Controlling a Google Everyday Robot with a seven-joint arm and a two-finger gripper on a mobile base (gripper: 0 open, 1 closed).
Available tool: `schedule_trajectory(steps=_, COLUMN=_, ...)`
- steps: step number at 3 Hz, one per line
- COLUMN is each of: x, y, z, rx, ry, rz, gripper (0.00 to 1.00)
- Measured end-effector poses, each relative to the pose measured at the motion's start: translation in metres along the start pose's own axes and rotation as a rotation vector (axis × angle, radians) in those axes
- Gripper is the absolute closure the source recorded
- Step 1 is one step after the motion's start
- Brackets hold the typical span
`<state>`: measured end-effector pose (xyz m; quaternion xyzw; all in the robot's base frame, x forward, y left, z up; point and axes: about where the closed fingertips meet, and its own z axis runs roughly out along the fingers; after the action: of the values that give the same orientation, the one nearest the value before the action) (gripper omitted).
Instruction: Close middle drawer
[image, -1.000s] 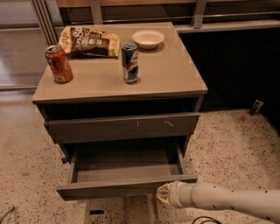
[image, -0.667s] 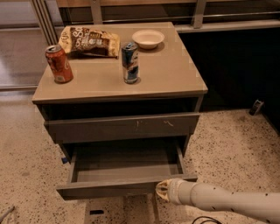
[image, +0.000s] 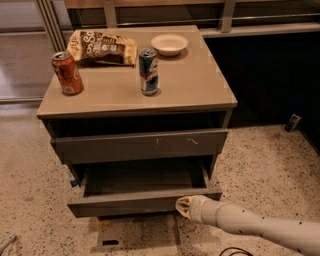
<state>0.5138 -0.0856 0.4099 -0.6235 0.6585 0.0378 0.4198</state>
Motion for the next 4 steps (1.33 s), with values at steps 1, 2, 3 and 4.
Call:
schedule_trajectory(steps=1, x=0.005, y=-0.015, z=0.017, rx=0.007, ry=-0.014, rz=0.01, gripper=1.0)
schedule_trajectory(steps=2, x=0.011, y=-0.034, z=0.036, rx=-0.002, ry=-0.02, rz=0.016, gripper=1.0)
schedule_trajectory(steps=3, x=0.016, y=-0.054, z=0.052, rx=-0.014, ry=-0.012, rz=0.019, gripper=1.0)
schedule_trajectory(steps=4, x=0.016, y=-0.073, z=0.063, rx=-0.019, ry=-0.002, rz=0.016, gripper=1.0)
